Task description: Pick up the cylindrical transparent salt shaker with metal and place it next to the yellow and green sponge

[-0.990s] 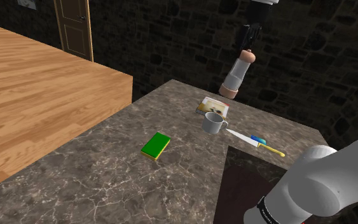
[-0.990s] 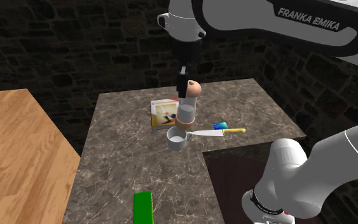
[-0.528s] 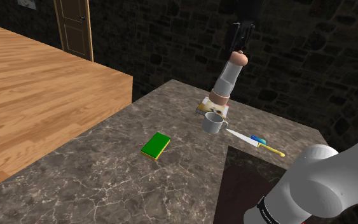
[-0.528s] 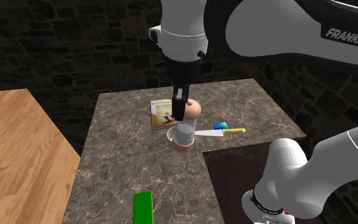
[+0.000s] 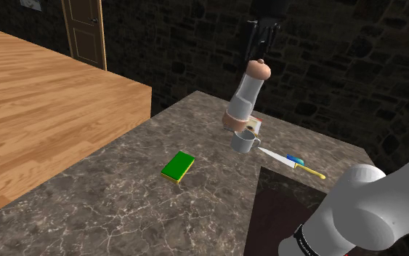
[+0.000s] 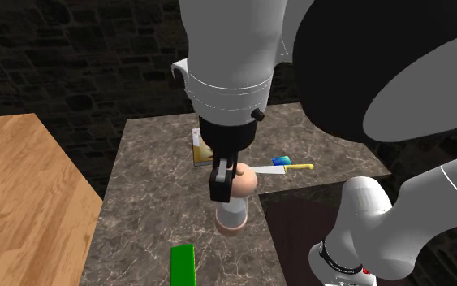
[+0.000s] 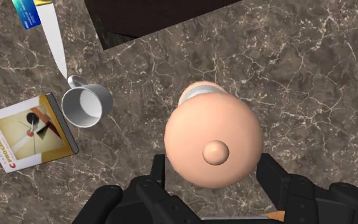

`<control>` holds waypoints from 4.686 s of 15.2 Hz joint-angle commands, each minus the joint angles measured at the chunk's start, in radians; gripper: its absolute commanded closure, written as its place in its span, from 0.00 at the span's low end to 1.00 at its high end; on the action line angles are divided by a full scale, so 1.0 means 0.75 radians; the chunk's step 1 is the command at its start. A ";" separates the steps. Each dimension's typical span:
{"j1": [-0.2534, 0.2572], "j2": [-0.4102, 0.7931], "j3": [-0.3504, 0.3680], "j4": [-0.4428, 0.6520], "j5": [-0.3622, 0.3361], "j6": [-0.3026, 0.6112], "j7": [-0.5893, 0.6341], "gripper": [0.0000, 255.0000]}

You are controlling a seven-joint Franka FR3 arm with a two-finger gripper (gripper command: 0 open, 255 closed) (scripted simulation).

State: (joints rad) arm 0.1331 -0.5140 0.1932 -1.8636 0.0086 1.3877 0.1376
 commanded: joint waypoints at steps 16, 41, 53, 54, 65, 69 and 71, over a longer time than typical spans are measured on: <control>0.048 -0.027 0.135 -0.217 0.067 0.191 0.167 1.00; 0.075 -0.082 0.173 -0.708 0.105 0.628 0.182 1.00; 0.080 -0.045 0.201 -0.873 0.116 0.828 0.197 1.00; 0.080 -0.045 0.201 -0.873 0.116 0.828 0.197 1.00; 0.080 -0.045 0.201 -0.873 0.116 0.828 0.197 0.00; 0.081 -0.083 0.184 -0.729 0.112 0.648 0.194 0.00; 0.081 -0.083 0.184 -0.729 0.112 0.647 0.194 0.00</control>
State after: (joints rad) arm 0.1929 -0.5722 0.3316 -2.4118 0.0916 1.8797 0.2834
